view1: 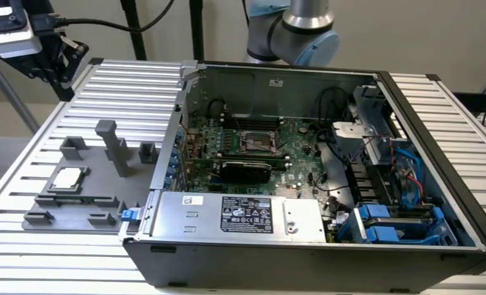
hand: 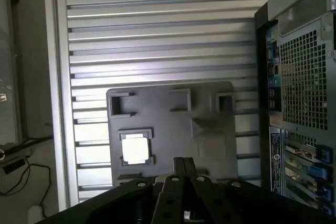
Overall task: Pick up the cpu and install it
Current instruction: 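Reach for the cpu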
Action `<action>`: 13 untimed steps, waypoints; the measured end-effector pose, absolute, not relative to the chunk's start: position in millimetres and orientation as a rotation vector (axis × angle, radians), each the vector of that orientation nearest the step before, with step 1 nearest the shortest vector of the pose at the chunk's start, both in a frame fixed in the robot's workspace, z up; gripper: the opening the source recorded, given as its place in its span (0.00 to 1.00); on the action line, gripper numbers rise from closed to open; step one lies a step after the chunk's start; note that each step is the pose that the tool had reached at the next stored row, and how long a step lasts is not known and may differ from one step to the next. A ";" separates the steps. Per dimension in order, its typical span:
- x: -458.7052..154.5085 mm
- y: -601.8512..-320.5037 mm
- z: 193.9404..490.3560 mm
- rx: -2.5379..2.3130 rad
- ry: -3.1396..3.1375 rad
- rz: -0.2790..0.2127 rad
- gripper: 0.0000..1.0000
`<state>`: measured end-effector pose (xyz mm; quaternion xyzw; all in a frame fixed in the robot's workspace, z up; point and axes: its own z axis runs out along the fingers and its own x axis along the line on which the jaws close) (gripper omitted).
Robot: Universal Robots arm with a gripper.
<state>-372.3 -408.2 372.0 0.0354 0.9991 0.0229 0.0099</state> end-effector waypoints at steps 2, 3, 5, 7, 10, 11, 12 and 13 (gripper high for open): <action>-381.3 -408.2 369.7 0.110 3.119 0.071 0.11; -386.0 -408.2 368.5 0.111 3.119 0.070 0.11; -394.9 -408.2 366.1 0.110 3.119 0.069 0.11; -403.9 -408.6 363.4 0.110 3.119 0.068 0.11; -414.5 -410.8 359.3 0.111 3.122 0.068 0.11; -416.2 -412.4 357.9 0.110 3.124 0.068 0.11; -417.4 -414.5 356.5 0.111 3.125 0.068 0.11; -418.5 -416.8 355.5 0.111 3.126 0.067 0.11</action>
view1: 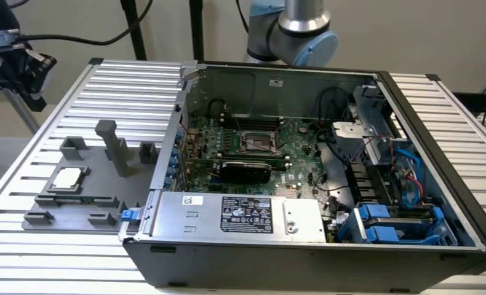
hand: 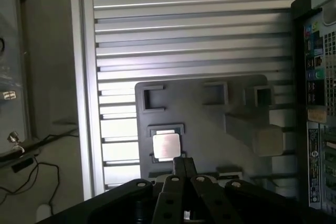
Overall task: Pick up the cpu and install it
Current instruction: 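Reach for the cpu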
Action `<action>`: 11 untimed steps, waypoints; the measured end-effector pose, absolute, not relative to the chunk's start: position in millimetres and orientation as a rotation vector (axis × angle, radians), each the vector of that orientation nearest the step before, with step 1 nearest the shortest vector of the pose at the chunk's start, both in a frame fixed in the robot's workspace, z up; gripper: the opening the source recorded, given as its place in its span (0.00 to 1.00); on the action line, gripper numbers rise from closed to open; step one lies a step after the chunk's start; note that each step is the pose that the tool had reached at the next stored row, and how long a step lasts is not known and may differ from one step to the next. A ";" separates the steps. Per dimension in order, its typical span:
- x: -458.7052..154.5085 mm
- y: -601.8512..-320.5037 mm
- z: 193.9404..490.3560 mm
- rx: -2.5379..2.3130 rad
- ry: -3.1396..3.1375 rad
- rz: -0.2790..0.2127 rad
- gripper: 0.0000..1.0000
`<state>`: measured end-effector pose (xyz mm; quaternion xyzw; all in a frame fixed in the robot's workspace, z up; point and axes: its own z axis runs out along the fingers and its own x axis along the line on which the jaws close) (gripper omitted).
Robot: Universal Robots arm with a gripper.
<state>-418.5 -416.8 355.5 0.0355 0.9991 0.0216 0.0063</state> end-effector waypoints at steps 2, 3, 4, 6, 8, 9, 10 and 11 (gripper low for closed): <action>-420.0 -422.0 353.9 0.111 3.128 0.068 0.11; -421.1 -424.7 353.0 0.111 3.129 0.068 0.11; -422.2 -427.1 352.2 0.111 3.130 0.068 0.11; -425.2 -431.0 350.5 0.111 3.131 0.067 0.11; -428.3 -432.4 348.3 0.112 3.131 0.067 0.11; -428.6 -432.6 347.5 0.111 3.131 0.067 0.11; -428.5 -432.7 347.5 0.111 3.131 0.067 0.11; -428.6 -432.7 347.6 0.111 3.131 0.067 0.11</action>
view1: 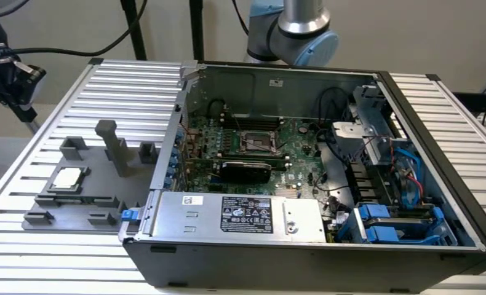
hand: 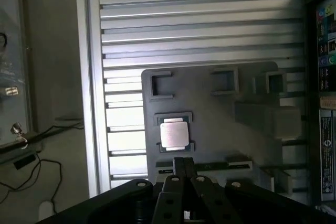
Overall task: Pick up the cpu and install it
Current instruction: 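Reach for the cpu, then pick up the cpu and move it towards the insertion slot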
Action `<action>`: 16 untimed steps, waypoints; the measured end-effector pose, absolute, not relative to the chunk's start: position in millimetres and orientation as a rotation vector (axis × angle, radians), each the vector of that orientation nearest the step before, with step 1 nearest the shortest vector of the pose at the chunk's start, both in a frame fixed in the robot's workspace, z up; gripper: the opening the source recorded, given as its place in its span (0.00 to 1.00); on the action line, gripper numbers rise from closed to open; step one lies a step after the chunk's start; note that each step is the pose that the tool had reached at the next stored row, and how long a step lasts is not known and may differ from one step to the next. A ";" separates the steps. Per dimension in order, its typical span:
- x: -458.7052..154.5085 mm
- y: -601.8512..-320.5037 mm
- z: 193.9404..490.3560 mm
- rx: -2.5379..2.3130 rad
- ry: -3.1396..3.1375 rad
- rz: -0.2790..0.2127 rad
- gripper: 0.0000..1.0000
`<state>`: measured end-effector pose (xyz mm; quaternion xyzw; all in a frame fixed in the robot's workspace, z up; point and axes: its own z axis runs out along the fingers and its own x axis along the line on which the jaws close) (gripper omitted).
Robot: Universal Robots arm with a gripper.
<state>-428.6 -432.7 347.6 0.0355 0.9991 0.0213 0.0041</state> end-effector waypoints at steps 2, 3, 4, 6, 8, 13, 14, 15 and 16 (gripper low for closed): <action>-428.6 -432.8 347.6 0.111 3.131 0.066 0.11; -428.6 -432.7 347.6 0.111 3.131 0.067 0.11; -428.6 -432.8 347.6 0.111 3.131 0.067 0.11; -428.6 -432.8 347.6 0.111 3.131 0.067 0.11; -428.6 -432.8 347.6 0.111 3.131 0.067 0.11; -428.6 -432.8 347.6 0.111 3.131 0.067 0.11; -428.6 -432.7 347.6 0.111 3.131 0.067 0.12; -428.6 -432.8 347.6 0.111 3.131 0.067 0.18; -428.6 -432.8 347.6 0.111 3.131 0.067 0.24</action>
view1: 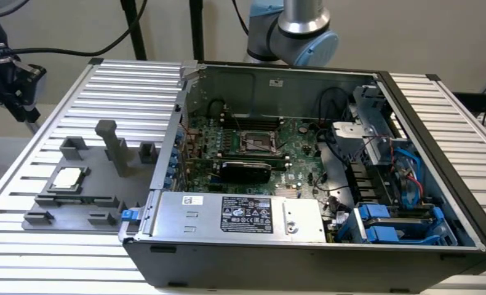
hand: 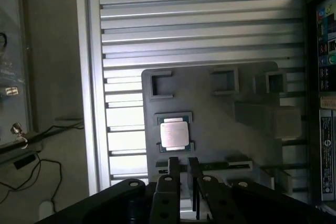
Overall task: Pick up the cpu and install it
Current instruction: 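Pick up the cpu and move it towards the insertion slot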
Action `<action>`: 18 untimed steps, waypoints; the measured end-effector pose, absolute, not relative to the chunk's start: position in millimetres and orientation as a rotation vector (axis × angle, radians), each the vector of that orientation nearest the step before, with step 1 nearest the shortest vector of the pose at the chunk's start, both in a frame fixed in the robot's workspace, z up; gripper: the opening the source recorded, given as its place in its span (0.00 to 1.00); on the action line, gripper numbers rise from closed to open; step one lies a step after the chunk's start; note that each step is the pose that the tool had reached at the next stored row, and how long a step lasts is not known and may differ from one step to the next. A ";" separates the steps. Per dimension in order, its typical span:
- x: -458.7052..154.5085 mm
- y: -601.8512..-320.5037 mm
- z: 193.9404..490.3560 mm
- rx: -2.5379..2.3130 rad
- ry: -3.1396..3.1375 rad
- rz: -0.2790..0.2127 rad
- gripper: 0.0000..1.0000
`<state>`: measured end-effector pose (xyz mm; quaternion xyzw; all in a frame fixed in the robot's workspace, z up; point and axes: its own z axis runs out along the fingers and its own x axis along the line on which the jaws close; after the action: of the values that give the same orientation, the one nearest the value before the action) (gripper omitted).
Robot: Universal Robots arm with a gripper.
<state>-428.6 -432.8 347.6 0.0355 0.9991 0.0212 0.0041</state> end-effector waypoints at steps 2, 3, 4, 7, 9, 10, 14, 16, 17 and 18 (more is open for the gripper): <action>-428.6 -432.8 347.6 0.111 3.131 0.067 0.30; -428.6 -432.8 347.6 0.111 3.131 0.067 0.36; -428.6 -432.8 347.6 0.111 3.131 0.066 0.36; -428.6 -432.8 347.6 0.111 3.131 0.066 0.53; -428.6 -432.8 346.9 0.111 3.131 0.066 0.59; -428.6 -432.8 345.5 0.111 3.131 0.066 0.65; -428.6 -432.8 338.3 0.111 3.131 0.066 0.71; -428.5 -432.7 334.6 0.111 3.131 0.066 0.71; -428.5 -432.8 332.8 0.111 3.131 0.066 0.71; -428.5 -432.7 331.0 0.110 3.131 0.066 0.71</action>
<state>-428.5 -432.7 331.0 0.0352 0.9992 0.0210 0.0041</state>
